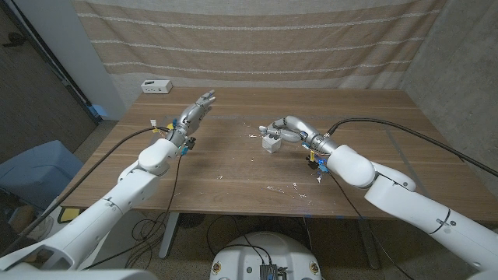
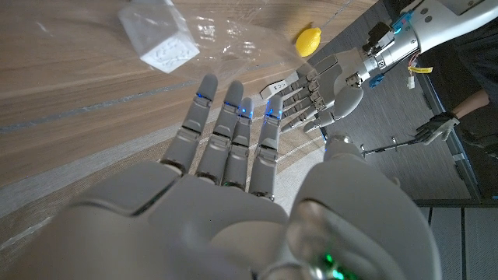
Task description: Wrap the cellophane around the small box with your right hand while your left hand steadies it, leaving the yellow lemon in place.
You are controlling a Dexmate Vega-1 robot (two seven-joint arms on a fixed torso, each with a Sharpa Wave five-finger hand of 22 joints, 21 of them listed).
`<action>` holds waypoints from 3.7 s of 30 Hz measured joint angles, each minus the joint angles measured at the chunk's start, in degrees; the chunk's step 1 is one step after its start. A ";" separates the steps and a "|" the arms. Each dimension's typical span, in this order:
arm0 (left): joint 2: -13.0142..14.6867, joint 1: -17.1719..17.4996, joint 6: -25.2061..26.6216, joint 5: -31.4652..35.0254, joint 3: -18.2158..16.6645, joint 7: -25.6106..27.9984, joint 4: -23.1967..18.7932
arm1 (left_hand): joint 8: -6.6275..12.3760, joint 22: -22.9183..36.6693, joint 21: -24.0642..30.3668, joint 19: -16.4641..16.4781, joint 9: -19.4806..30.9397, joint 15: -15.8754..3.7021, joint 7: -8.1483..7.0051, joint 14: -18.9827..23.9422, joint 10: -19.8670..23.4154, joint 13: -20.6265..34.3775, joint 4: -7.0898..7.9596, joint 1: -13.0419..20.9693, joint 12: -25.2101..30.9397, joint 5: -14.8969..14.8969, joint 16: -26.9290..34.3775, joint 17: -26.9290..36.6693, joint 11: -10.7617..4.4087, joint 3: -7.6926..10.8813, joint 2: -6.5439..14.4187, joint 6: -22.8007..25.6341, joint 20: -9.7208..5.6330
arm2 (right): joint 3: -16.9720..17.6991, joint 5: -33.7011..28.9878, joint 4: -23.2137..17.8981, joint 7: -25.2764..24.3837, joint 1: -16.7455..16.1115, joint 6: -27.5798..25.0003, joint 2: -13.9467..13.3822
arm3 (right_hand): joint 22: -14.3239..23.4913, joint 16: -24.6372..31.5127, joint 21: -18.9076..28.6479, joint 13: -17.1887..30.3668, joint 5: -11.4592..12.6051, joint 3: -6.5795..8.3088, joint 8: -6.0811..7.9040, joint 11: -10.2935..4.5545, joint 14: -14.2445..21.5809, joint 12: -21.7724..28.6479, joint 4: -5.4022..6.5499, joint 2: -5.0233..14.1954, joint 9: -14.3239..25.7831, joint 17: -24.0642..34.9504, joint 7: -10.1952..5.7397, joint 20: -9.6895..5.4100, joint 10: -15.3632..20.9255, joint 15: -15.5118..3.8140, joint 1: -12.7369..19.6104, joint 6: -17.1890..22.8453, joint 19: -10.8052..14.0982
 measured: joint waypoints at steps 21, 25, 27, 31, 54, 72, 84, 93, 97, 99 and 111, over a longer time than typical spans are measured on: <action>17.60 7.12 17.44 19.83 -3.42 6.13 -20.39 | 1.84 0.16 0.44 5.74 0.27 -2.87 -3.16 9.86 11.50 0.68 -1.88 11.38 1.15 0.07 -0.59 0.26 -2.40 -2.32 -6.98 15.20 2.36 | -7.87 -12.15 0.05 6.85 6.41 -10.37 0.25 | -0.01 0.25 3.50 -0.26 -1.48 3.48 0.56 0.05 7.96 0.57 -1.20 1.81 0.01 -2.97 0.20 -1.39 6.87 -1.28 -0.62 5.93 7.28; 21.40 8.22 20.35 22.88 -4.32 5.00 -24.01 | 1.71 0.16 -0.05 5.14 0.27 -2.66 -3.96 7.00 9.38 0.68 -1.75 13.22 -0.10 0.46 -1.38 0.54 -2.95 -3.21 -8.82 15.97 2.95 | -9.04 -13.88 0.63 7.82 7.25 -11.83 0.70 | -0.01 -0.45 3.05 -0.26 -1.48 3.71 0.13 0.37 6.98 -0.08 -0.97 2.20 -0.21 -3.23 0.20 -1.32 6.52 -0.70 -1.01 5.93 6.54; 23.19 8.62 22.10 24.76 -4.63 4.06 -25.80 | 1.15 0.16 -0.05 5.13 0.37 -2.18 -4.40 6.15 8.59 0.93 -1.68 13.71 -0.29 0.68 -1.63 0.55 -2.95 -3.49 -9.31 15.53 2.96 | -9.44 -14.54 0.91 8.13 7.52 -12.54 0.90 | -0.13 -0.96 2.80 -0.26 -1.48 4.16 -0.27 0.25 5.94 -0.51 -1.00 2.27 -0.28 -3.47 0.11 -1.21 5.78 -0.54 -1.08 5.53 5.60; 26.20 9.26 23.89 26.86 -4.95 2.93 -28.75 | 1.11 0.16 -0.05 5.13 0.53 -1.77 -4.58 5.13 7.99 0.94 -1.57 14.47 -0.68 0.69 -1.72 0.55 -2.95 -3.85 -10.08 15.34 2.96 | -10.00 -15.44 1.30 8.27 7.71 -13.80 1.30 | -0.16 -1.73 2.30 -0.25 -1.48 4.72 -0.94 -0.07 4.53 -1.48 -1.08 2.27 -0.28 -3.50 -0.05 -0.42 4.21 -0.43 -1.07 3.84 4.73; 38.54 11.16 29.00 42.06 -4.63 -8.03 -38.73 | 0.71 0.15 -0.46 5.13 0.52 -0.89 -4.77 2.36 6.14 0.93 -1.39 18.22 -1.78 1.54 -1.71 0.54 -2.95 -5.55 -12.02 17.42 2.95 | -11.29 -20.01 2.15 -1.28 4.22 -16.97 5.27 | -0.15 -0.69 1.72 -0.24 -1.47 7.52 -1.36 0.04 6.28 -2.28 -2.09 3.34 -0.16 -2.58 -0.10 0.00 4.42 -0.57 -0.48 3.59 3.83; 38.80 8.50 29.76 55.33 0.62 -19.33 -41.01 | -0.22 0.15 -0.66 5.58 0.51 -0.57 -4.99 -0.58 4.15 0.92 -1.02 20.47 -2.66 2.41 -1.93 0.36 -2.40 -6.45 -12.32 17.18 2.50 | -11.83 -22.64 1.77 -3.74 3.30 -18.54 6.77 | -0.15 -0.03 2.88 -0.24 -1.02 9.48 -1.21 -0.08 8.83 -1.94 -2.33 3.40 -0.10 -2.56 -0.10 -1.33 6.41 -1.22 -0.54 5.27 6.62; 34.43 5.88 27.71 65.22 4.53 -25.17 -39.43 | -0.94 0.14 -0.66 5.64 0.80 -1.08 -4.89 -1.09 3.43 0.92 -0.37 21.24 -2.66 2.88 -1.93 0.37 -3.12 -7.09 -12.02 16.22 1.82 | -12.34 -23.05 2.28 -2.96 3.75 -19.24 6.95 | -0.14 2.49 4.68 -0.46 -1.02 10.99 -0.32 0.14 16.24 -1.50 -2.25 2.56 -0.11 -2.58 0.24 -2.95 10.07 -2.92 -1.42 8.62 10.88; 29.18 3.40 25.21 70.91 7.76 -26.49 -36.83 | -0.93 0.14 -0.66 6.20 0.80 -1.08 -5.10 -1.08 3.44 0.91 -0.46 21.62 -2.66 2.88 -1.93 0.37 -3.12 -7.42 -11.64 16.50 1.26 | -12.47 -23.15 2.79 -2.37 3.89 -19.75 6.92 | -0.14 2.20 4.84 -0.53 -1.02 11.75 -0.32 0.15 16.29 -1.50 -2.44 2.55 -0.11 -2.97 0.20 -3.35 10.86 -2.38 -1.84 9.22 11.27; 28.14 3.34 24.19 74.11 8.34 -25.75 -36.32 | -0.67 0.14 -0.66 6.39 0.79 -1.29 -4.98 -0.87 3.93 0.91 -0.28 22.16 -2.66 2.88 -1.70 0.37 -3.55 -7.61 -11.55 17.86 1.08 | -12.47 -22.94 3.06 -2.37 3.89 -19.76 6.92 | -0.14 1.79 4.84 -0.53 -1.02 11.98 -0.32 0.07 16.30 -1.50 -2.66 2.51 -0.11 -2.97 0.20 -3.24 10.93 -2.38 -1.87 9.22 11.17; 27.44 3.33 23.77 75.39 8.79 -25.55 -35.97 | -0.37 0.14 -0.66 6.67 0.79 -1.61 -5.07 -0.54 4.52 0.91 -0.28 22.56 -2.38 2.88 -1.55 0.37 -3.75 -7.61 -11.18 18.54 0.80 | -12.47 -22.77 3.11 -2.38 3.88 -19.77 6.92 | -0.14 1.79 4.84 -0.52 -1.02 11.98 -0.32 -0.06 16.30 -1.50 -2.66 2.32 -0.11 -2.97 0.20 -3.24 11.06 -2.38 -2.06 9.22 11.17; 25.19 4.63 22.58 84.32 10.20 -23.63 -34.69 | 0.22 0.01 -0.43 8.42 0.79 -2.76 -5.18 1.72 7.93 0.91 -0.51 24.96 -1.30 2.88 -1.04 0.38 -4.91 -8.24 -10.42 22.35 -0.33 | -12.40 -22.18 3.57 -2.66 4.09 -19.54 6.89 | -0.14 1.57 4.84 -0.52 -1.02 12.46 -0.32 0.15 16.40 -1.50 -2.67 2.32 -0.12 -3.23 0.51 -3.25 11.28 -2.28 -2.52 9.52 11.17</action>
